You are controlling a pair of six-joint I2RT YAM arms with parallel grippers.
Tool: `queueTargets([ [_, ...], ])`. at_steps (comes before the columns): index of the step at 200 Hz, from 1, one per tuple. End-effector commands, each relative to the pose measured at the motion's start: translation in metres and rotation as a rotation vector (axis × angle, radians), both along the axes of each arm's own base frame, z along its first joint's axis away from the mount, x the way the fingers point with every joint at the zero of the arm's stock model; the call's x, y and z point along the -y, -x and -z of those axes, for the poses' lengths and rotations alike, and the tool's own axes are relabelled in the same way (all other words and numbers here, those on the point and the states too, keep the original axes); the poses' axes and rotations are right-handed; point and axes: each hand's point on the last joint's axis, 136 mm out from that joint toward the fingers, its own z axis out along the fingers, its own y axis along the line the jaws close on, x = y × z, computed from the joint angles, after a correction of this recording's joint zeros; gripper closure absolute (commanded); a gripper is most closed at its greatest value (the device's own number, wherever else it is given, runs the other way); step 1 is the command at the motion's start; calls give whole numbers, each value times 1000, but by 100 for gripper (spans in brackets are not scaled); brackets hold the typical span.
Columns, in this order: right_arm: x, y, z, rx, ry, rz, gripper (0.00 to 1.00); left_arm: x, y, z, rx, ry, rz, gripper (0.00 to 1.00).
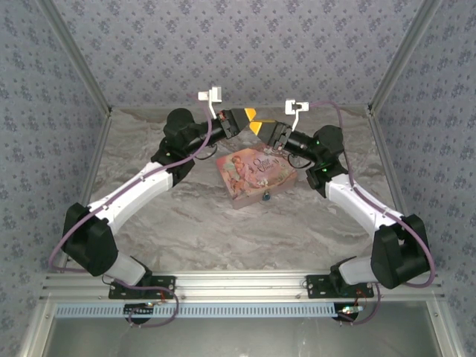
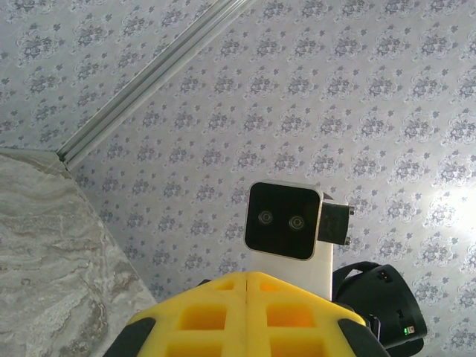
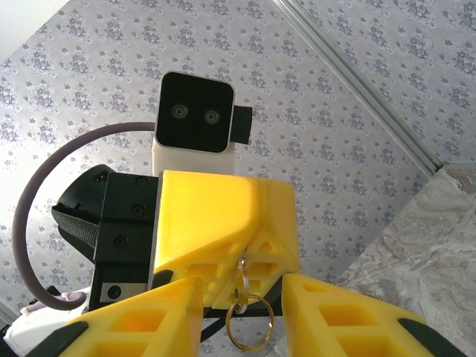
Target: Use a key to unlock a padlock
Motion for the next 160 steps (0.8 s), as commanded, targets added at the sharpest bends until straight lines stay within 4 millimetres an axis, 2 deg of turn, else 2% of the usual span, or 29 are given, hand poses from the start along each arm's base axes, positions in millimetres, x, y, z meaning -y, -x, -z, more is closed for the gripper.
queueTargets([
  [1,-2,3,-20,46,-25,-9,68,2,8,-20,51,41,27,100],
  [76,4,-2,-10,15,-19,28,80,0,7,-16,47,46,12,100],
  [138,9,-3,-3,-8,-15,45,83,-1,4,-14,40,48,0,100],
  [160,9,-3,-2,-11,-13,46,90,-2,4,-14,38,49,-3,100],
])
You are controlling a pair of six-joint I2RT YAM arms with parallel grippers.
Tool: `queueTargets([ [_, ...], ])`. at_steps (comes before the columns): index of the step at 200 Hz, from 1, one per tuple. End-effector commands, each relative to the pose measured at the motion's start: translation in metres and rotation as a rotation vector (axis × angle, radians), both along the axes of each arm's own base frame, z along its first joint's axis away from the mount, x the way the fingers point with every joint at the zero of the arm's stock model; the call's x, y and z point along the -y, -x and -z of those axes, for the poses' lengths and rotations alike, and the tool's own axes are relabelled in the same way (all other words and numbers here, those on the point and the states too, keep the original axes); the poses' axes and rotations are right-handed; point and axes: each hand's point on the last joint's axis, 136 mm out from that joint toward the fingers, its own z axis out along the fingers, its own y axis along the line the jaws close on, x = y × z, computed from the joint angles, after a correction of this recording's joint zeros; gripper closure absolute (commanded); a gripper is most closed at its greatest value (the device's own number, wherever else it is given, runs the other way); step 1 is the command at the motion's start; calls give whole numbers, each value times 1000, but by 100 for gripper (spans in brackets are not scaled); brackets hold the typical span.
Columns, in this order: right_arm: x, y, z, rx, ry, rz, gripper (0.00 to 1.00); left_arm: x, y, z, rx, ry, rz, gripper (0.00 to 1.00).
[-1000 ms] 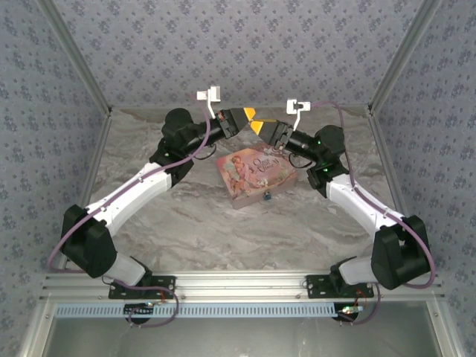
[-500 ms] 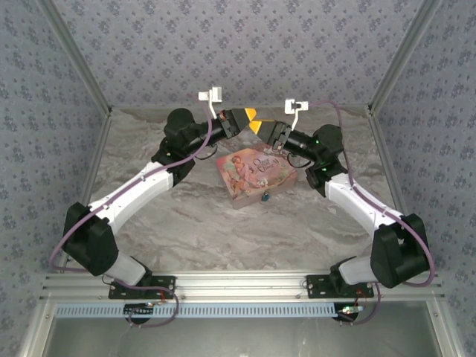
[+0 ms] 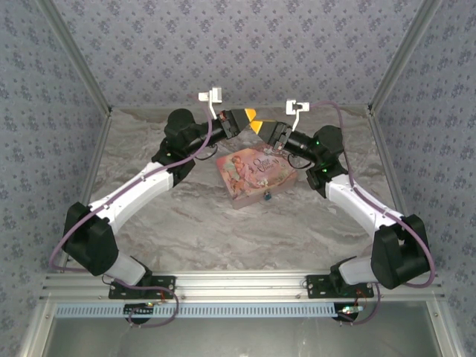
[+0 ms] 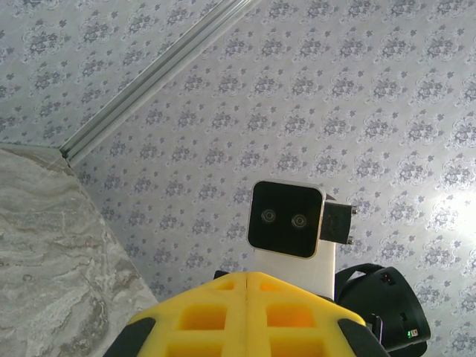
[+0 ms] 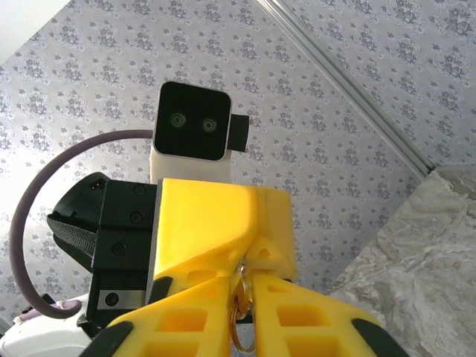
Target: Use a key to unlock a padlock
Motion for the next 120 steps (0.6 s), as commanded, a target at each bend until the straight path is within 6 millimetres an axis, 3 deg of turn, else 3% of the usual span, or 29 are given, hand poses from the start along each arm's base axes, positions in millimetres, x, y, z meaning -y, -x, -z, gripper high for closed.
queueTargets([
  [1,6,1,-4,2,-10,20,90,-2,5,-18,54,47,0,100],
  [29,7,0,0,-14,0,24,100,-4,5,-17,51,48,-7,100],
  [48,9,-2,4,-19,12,39,100,-8,3,-17,49,45,-19,99],
  [61,10,-3,9,-27,33,53,100,-12,2,-17,52,34,-36,87],
  [72,11,-3,14,-34,58,65,100,-16,1,-14,52,15,-54,69],
  [91,14,-2,24,-37,129,98,100,-25,-1,-7,54,-36,-89,52],
  [120,25,0,46,-48,272,165,100,-43,-2,30,18,-212,-185,25],
])
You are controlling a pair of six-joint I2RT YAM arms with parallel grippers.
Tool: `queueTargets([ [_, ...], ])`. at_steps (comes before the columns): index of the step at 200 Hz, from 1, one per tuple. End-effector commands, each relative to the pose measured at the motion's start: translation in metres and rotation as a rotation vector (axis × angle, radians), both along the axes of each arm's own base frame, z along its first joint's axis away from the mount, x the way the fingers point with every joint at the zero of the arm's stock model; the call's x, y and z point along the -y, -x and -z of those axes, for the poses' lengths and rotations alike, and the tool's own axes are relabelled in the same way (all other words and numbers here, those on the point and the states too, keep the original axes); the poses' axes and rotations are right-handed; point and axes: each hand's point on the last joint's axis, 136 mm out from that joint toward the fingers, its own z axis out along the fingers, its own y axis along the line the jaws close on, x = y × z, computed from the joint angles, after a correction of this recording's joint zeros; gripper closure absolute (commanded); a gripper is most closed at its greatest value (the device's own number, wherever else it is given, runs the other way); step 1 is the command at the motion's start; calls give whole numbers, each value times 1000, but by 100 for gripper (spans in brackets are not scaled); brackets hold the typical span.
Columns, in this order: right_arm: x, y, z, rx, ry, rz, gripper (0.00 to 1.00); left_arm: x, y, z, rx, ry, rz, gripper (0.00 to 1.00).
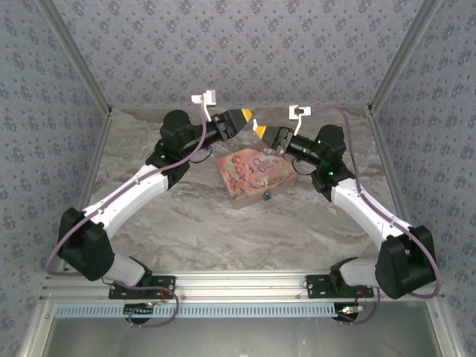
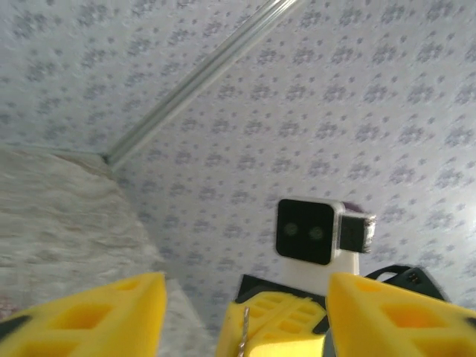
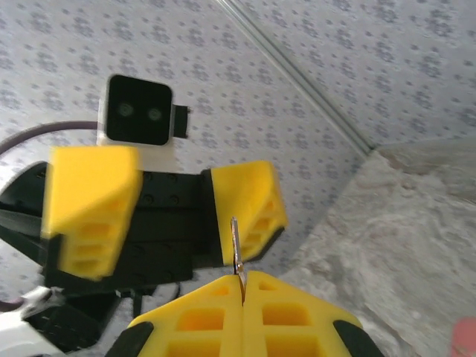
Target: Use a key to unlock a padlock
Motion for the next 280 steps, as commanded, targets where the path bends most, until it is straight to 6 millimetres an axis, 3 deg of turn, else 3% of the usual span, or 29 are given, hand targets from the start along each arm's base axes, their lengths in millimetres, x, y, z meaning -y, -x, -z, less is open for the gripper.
queueTargets([
  [1,12,3,19,7,144,69,100,-22,6,16,11,-137,-89,24],
  [23,24,3,35,-3,268,131,100,-42,9,65,-62,-333,-167,8],
  [42,32,5,48,-9,378,169,100,-58,17,116,-162,-482,-196,1],
  [82,40,3,60,-14,472,197,100,-71,36,213,-436,-632,-191,1],
  [101,39,2,61,-13,475,197,100,-60,41,245,-540,-631,-125,0],
  [126,37,0,62,-17,477,191,100,-43,44,270,-628,-634,-40,1],
  [173,38,1,66,-25,482,191,100,-39,44,297,-701,-662,-13,1],
  [246,41,1,69,-35,512,202,100,-82,48,337,-819,-779,-86,1],
  [280,43,1,71,-42,524,206,100,-113,48,350,-852,-845,-139,1],
])
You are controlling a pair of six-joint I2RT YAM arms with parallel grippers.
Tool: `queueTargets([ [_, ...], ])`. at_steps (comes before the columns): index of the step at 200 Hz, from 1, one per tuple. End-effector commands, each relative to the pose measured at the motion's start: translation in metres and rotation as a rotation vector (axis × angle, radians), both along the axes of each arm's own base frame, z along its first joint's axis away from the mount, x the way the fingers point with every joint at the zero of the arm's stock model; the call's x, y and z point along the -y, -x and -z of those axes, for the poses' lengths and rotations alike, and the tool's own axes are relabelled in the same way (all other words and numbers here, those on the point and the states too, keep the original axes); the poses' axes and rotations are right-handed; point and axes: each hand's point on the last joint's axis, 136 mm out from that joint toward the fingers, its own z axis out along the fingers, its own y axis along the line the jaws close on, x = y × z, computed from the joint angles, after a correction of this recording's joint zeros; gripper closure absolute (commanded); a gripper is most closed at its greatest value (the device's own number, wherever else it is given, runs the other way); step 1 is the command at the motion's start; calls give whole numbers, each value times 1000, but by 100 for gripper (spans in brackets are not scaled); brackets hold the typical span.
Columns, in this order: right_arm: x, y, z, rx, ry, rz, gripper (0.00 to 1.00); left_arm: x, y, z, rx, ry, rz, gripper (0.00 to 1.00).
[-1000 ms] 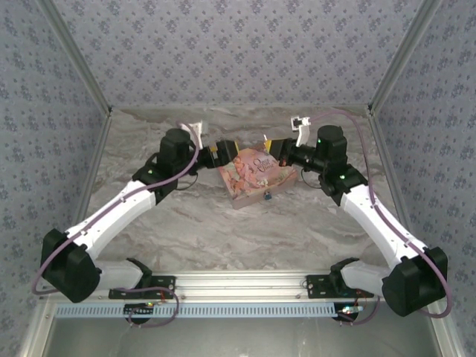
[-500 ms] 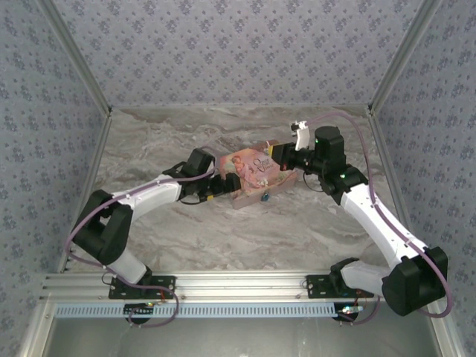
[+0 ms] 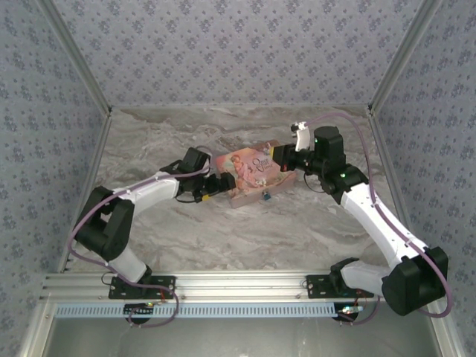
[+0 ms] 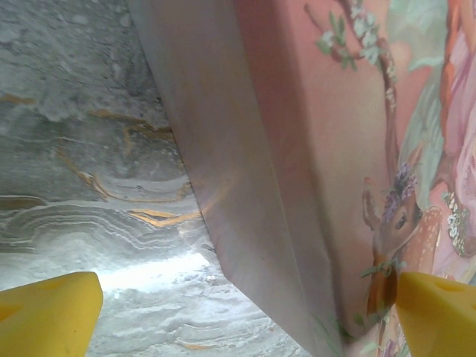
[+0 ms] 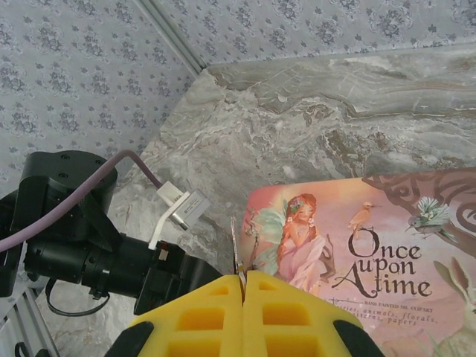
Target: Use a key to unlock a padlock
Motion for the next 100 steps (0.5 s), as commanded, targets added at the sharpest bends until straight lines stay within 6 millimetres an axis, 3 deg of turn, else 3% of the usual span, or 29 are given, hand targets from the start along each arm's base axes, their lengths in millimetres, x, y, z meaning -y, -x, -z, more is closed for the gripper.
queueTargets([
  [1,2,-2,-11,29,18,7,100,-39,11,28,-71,-143,-35,1],
  [46,2,0,-9,24,30,3,100,-72,0,40,-86,-170,-87,0],
  [100,-8,2,12,-24,46,-28,100,-110,-38,43,-55,-198,-156,1],
])
